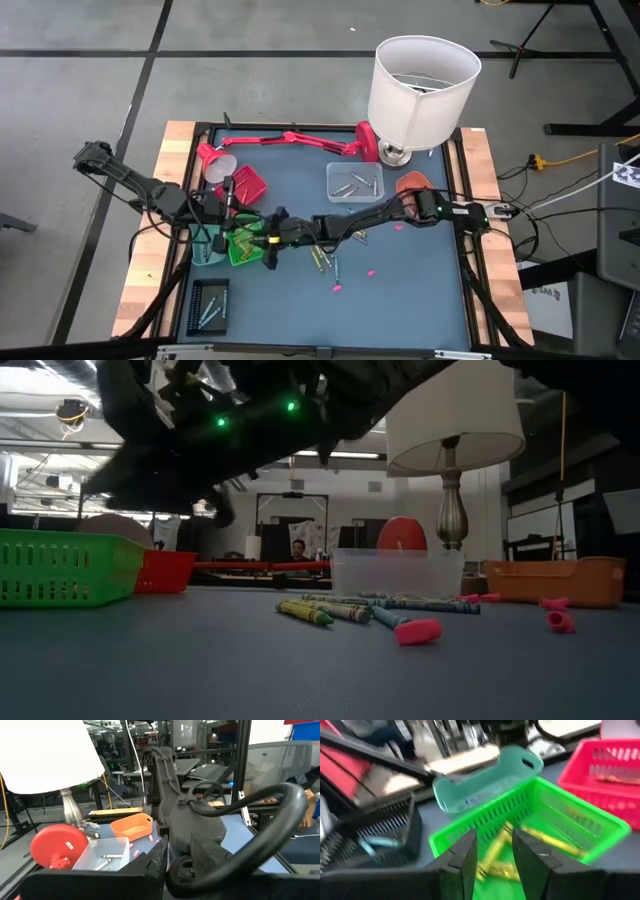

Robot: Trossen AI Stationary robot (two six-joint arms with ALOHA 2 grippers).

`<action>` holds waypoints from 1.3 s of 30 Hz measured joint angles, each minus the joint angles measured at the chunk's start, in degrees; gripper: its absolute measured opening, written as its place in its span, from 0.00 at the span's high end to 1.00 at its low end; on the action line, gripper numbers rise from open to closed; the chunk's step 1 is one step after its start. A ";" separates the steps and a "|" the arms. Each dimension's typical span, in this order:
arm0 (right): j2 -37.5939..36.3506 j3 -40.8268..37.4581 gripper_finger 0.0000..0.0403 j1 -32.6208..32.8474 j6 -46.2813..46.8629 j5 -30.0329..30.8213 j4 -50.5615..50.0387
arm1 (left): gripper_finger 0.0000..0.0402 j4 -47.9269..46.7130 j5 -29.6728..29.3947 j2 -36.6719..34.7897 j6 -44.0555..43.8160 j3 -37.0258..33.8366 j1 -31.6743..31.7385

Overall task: Sort crayons
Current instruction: Put the green crayon into the green bin

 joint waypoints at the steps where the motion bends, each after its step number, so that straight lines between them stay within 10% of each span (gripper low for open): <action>1: -0.97 -0.02 0.70 -0.06 -0.57 0.00 -3.64 | 0.83 -0.40 -0.02 0.02 0.00 0.00 0.00; 21: -25.24 -4.94 0.70 0.24 -9.09 14.19 -58.99 | 0.83 5.54 1.98 9.30 -3.21 0.00 5.44; 39: -60.94 -44.38 0.70 0.57 4.83 16.93 -49.71 | 0.83 17.24 23.00 36.07 -7.94 6.94 20.18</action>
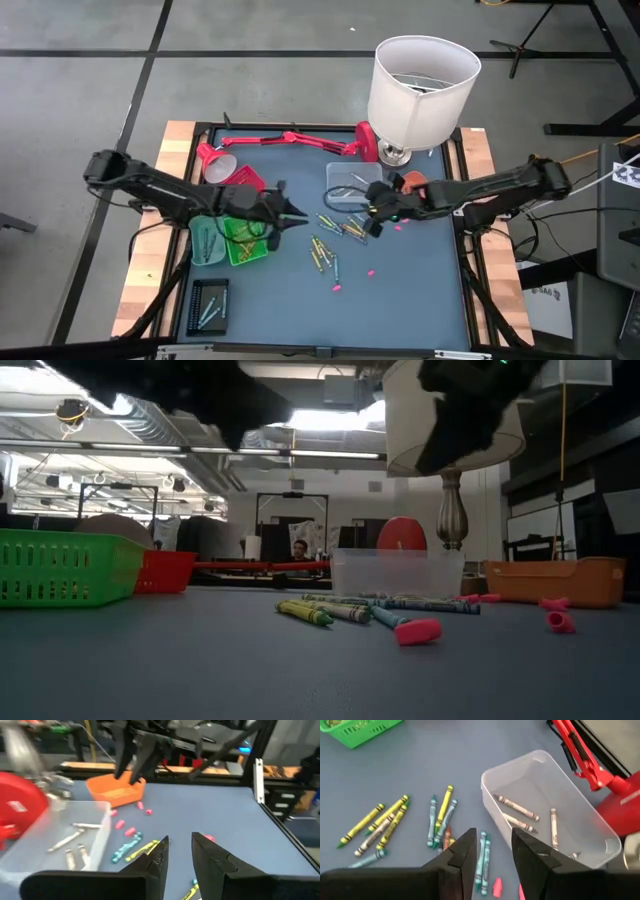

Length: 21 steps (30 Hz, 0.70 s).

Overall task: Sort crayons
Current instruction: Put the green crayon into the green bin

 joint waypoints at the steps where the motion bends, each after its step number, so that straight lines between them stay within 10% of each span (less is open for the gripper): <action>1: -1.44 -1.63 0.70 0.00 0.01 -0.23 0.71 | 0.83 0.08 1.76 1.79 0.00 1.22 0.69; 21: -7.20 -9.39 0.70 -0.09 -0.14 -3.49 3.87 | 0.83 -11.41 21.22 29.38 5.13 18.88 3.37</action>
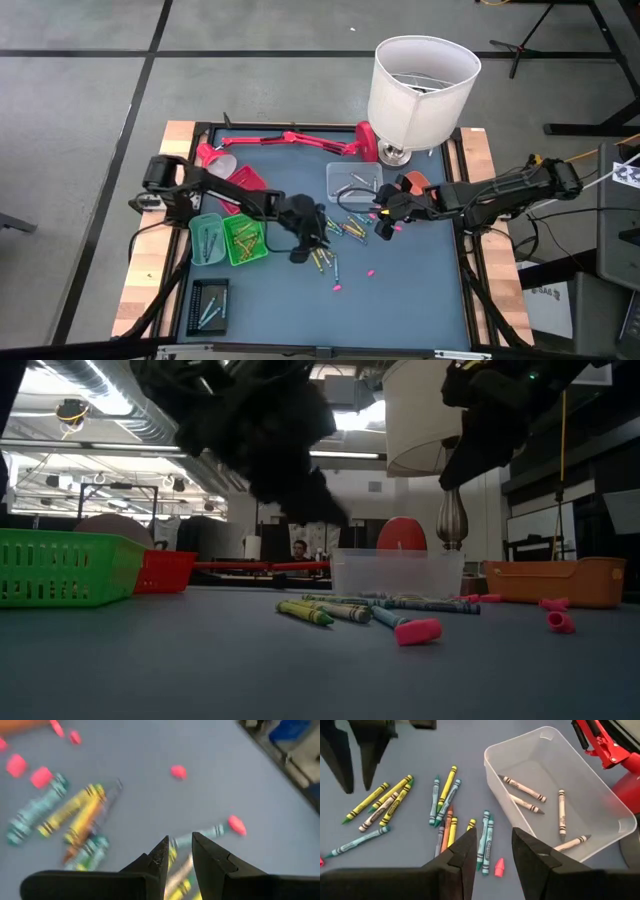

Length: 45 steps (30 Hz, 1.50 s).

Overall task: Sort crayons
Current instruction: Put the green crayon into the green bin

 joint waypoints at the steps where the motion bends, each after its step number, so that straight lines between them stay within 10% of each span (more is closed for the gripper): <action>1: 0.00 0.00 0.70 0.00 0.00 -0.14 -0.01 | 0.83 -0.92 0.05 0.53 0.29 -0.10 -0.38; 15: 0.22 0.00 0.70 0.00 -0.07 -1.49 0.02 | 0.83 -7.52 -6.46 2.05 12.90 -0.12 -5.61; 45: 0.22 0.00 0.70 0.00 -0.40 -1.49 -0.13 | 0.89 -12.62 -5.16 6.81 6.91 0.05 -5.58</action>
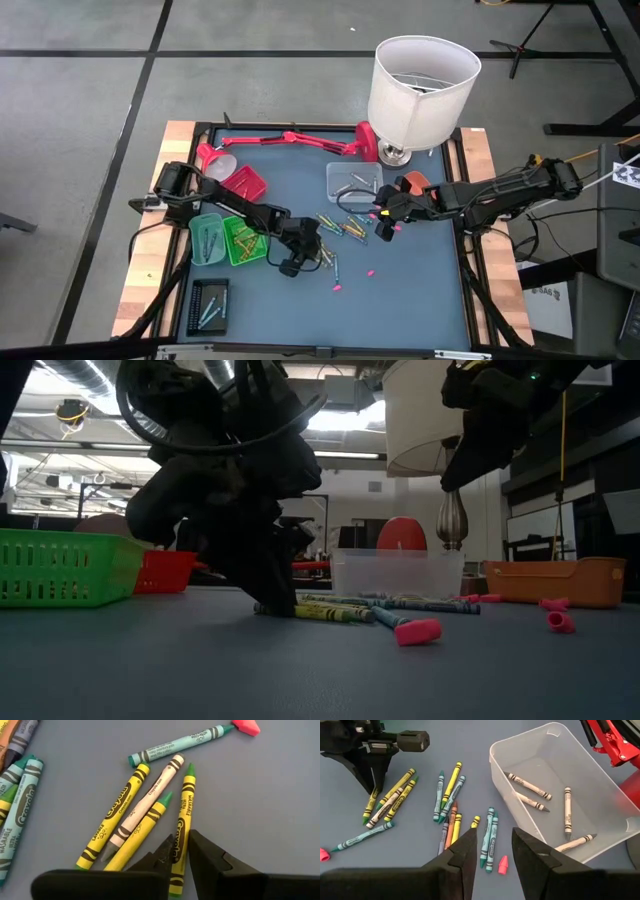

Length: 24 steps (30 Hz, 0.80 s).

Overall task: Sort crayons
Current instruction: Put the green crayon into the green bin

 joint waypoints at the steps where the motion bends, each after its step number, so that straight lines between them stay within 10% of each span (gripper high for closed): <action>1: 0.00 0.00 0.70 0.00 0.00 0.00 0.00 | 0.90 -0.02 0.02 0.00 -0.07 0.00 0.00; 24: 0.00 0.00 0.70 0.00 0.00 0.01 0.01 | 0.98 -0.59 0.26 -0.33 -2.92 0.51 0.00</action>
